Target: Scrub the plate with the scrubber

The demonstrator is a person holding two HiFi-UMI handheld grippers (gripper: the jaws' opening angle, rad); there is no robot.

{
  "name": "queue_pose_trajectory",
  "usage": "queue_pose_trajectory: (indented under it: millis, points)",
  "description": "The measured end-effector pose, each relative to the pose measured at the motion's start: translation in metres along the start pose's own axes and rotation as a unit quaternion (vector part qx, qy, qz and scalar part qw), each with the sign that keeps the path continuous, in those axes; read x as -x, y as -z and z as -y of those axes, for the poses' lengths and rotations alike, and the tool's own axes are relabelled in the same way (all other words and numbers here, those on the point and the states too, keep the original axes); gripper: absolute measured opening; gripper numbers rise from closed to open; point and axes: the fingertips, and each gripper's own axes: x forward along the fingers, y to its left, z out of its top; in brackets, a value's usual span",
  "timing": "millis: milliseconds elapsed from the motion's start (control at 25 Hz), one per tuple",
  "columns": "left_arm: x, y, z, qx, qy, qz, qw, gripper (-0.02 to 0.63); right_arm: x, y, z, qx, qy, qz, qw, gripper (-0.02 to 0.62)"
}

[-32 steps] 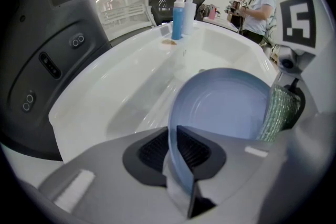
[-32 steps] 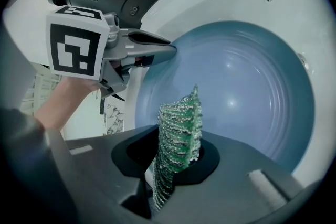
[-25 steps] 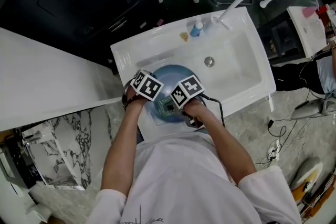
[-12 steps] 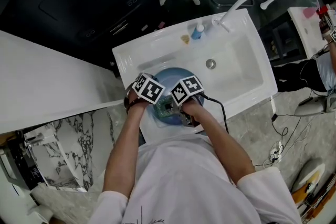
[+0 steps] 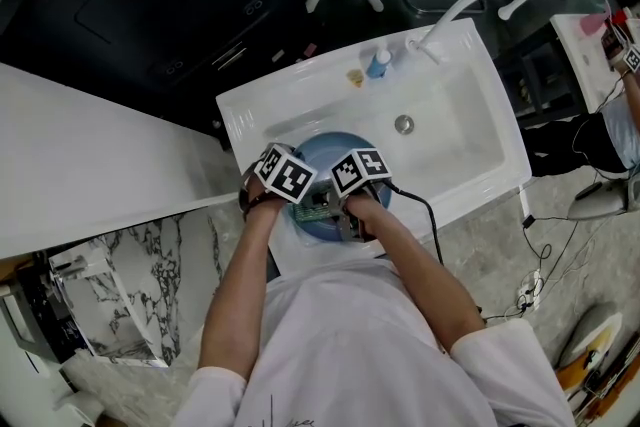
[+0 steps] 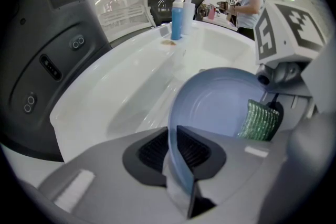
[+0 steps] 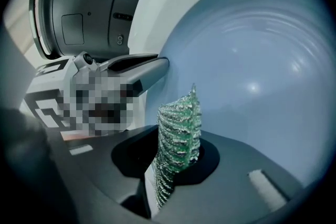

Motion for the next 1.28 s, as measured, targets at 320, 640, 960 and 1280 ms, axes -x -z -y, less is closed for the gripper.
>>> queue_pose_trajectory:
  millis: [320, 640, 960, 1280]
  points:
    - [-0.001, 0.001, 0.001, -0.004, -0.001, 0.0, 1.0, 0.109, -0.002, -0.012, -0.003, -0.036, -0.023, 0.041, 0.998, 0.066]
    - [-0.001, 0.003, 0.002, -0.008, -0.004, -0.002, 1.0, 0.109, 0.0, -0.024, -0.007, -0.056, -0.055, 0.089, 0.993, 0.066]
    - [-0.002, 0.003, 0.002, -0.011, -0.003, -0.002, 0.9999, 0.109, 0.011, -0.029, 0.0, -0.017, -0.035, 0.101, 0.994, 0.067]
    - [-0.001, 0.003, 0.003, -0.013, -0.004, -0.001, 0.9999, 0.109, 0.031, -0.042, 0.009, 0.019, 0.007, 0.116, 0.993, 0.067]
